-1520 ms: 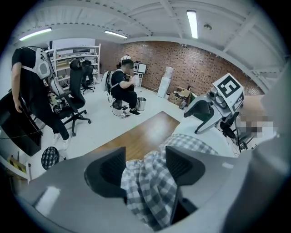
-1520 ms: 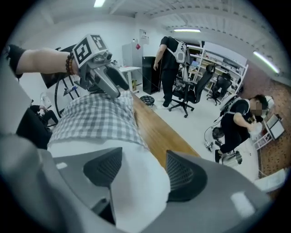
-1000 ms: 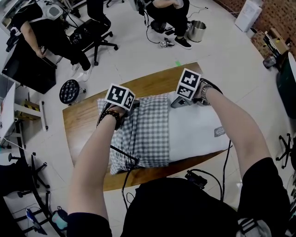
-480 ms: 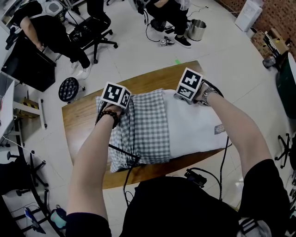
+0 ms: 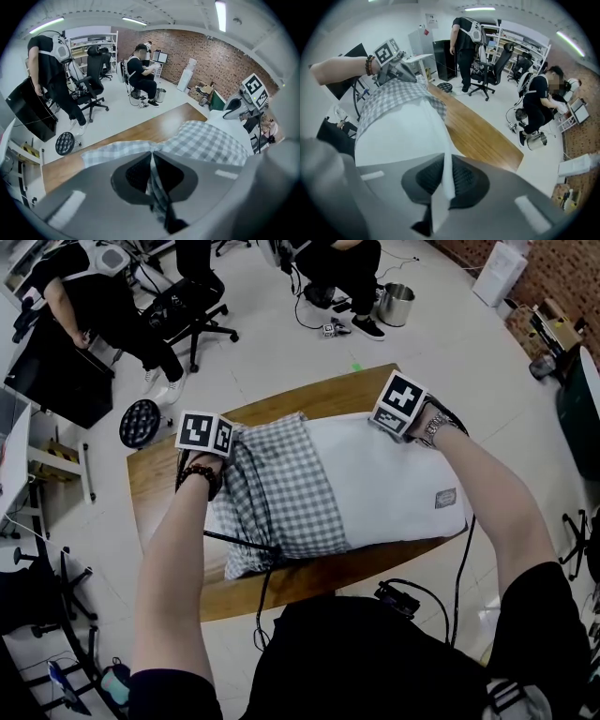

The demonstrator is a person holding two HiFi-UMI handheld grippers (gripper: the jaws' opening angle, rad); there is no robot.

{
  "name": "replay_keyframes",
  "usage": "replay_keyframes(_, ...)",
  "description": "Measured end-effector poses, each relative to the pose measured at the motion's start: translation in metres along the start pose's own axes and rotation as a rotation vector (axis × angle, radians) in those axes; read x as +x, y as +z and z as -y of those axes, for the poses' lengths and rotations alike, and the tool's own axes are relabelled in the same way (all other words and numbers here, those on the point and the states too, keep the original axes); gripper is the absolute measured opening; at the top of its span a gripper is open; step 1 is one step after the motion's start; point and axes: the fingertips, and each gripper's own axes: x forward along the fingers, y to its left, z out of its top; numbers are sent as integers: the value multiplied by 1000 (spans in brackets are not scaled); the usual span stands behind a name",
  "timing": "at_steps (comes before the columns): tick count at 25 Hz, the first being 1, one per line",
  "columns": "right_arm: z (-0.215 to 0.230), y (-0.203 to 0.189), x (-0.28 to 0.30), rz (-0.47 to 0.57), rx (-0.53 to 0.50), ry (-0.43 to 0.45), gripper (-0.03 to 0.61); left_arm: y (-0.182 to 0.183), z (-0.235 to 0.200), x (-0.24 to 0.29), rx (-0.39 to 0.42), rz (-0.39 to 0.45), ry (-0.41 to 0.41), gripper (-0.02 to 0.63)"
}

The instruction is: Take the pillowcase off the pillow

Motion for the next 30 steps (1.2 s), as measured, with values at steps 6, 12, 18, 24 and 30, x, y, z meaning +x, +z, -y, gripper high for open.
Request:
replay_keyframes(6,10,-12,-4,-20,19,-30,17,-15,-26,-20,-49,9,32,12)
replay_keyframes(12,8,-10,6,-30,26,-52,17,-31,-45,-25,-68,12,53,11)
replay_keyframes(18,4,-9,14,-27,7,-55,23,-29,-34,-24,-45,30,50,11)
replay_keyframes(24,-4,-2,15,53,5,-59,132,-31,-15,-24,7,64,32,51)
replay_keyframes(30,-18,12,-6,158,-28,-128,202,-37,-7,-40,5,142,52,137)
